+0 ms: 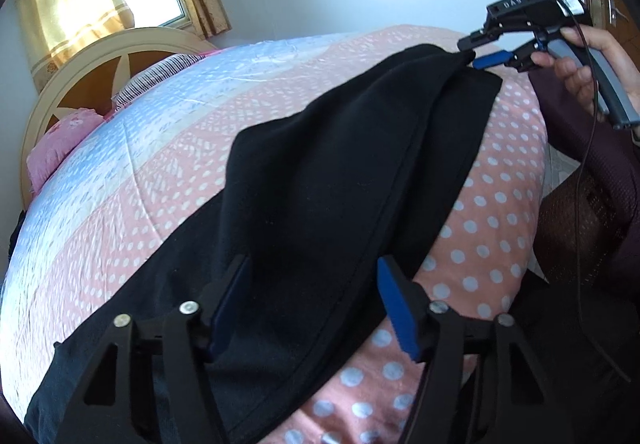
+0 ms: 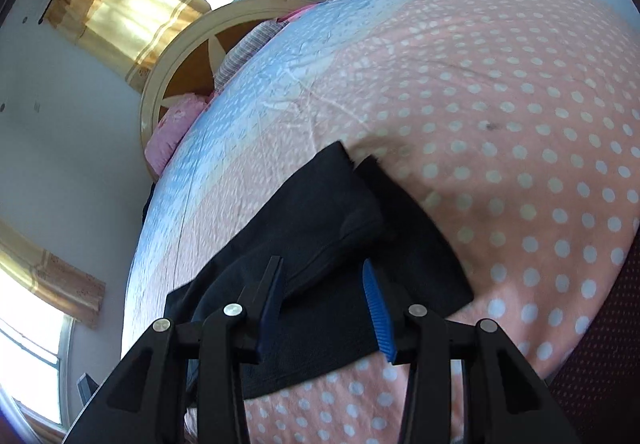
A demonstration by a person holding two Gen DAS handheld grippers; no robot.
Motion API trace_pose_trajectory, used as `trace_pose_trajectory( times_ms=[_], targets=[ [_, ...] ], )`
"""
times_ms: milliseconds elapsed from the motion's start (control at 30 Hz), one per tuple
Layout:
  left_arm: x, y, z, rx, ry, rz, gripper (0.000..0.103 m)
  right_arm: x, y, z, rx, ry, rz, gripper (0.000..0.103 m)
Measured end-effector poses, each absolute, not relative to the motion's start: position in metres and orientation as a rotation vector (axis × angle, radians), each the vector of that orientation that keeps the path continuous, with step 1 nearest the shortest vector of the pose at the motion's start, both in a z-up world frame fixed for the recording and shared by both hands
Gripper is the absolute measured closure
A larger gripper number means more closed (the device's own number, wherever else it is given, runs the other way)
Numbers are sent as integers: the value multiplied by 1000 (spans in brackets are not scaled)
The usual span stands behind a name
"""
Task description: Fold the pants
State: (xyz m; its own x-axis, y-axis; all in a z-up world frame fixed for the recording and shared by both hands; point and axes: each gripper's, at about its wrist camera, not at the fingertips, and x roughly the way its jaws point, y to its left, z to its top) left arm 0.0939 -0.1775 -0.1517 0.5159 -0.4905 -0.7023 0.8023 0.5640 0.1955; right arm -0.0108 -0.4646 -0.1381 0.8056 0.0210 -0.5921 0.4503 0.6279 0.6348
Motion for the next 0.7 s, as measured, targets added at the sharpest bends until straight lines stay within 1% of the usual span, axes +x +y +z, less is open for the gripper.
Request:
trace_pose_trajectory(
  times_ms=[33, 100, 133, 167, 200, 233, 267, 300, 400, 467, 567, 700],
  targets=[
    [95, -179, -153, 547, 647, -828, 45, -11, -469, -140, 868, 597, -265, 61],
    [96, -179, -154, 544, 654, -833, 45, -8, -474, -144, 877, 600, -278, 61],
    [96, -179, -153, 548, 651, -833, 50, -5, -475, -145, 869, 597, -275, 66],
    [96, -179, -152, 554, 649, -837, 56, -1, -474, -145, 850, 595, -267, 76],
    [96, -179, -151, 559, 645, -840, 75, 0, -473, -144, 836, 593, -257, 95],
    [96, -179, -150, 562, 642, -833, 94, -1, -472, -143, 832, 585, -251, 96],
    [97, -181, -149, 561, 643, -831, 94, -2, -471, -139, 821, 571, -247, 96],
    [99, -181, -146, 550, 647, -836, 96, -5, -469, -133, 801, 552, -243, 97],
    [102, -180, -134, 494, 642, -847, 97, -16, -468, -117, 775, 503, -231, 97],
    [98, -178, -127, 479, 628, -871, 97, -24, -467, -116, 755, 502, -239, 97],
    [88, -176, -130, 497, 633, -909, 97, -35, -467, -132, 740, 556, -268, 97],
    [81, -178, -149, 530, 666, -929, 97, -40, -475, -155, 768, 609, -291, 97]
  ],
)
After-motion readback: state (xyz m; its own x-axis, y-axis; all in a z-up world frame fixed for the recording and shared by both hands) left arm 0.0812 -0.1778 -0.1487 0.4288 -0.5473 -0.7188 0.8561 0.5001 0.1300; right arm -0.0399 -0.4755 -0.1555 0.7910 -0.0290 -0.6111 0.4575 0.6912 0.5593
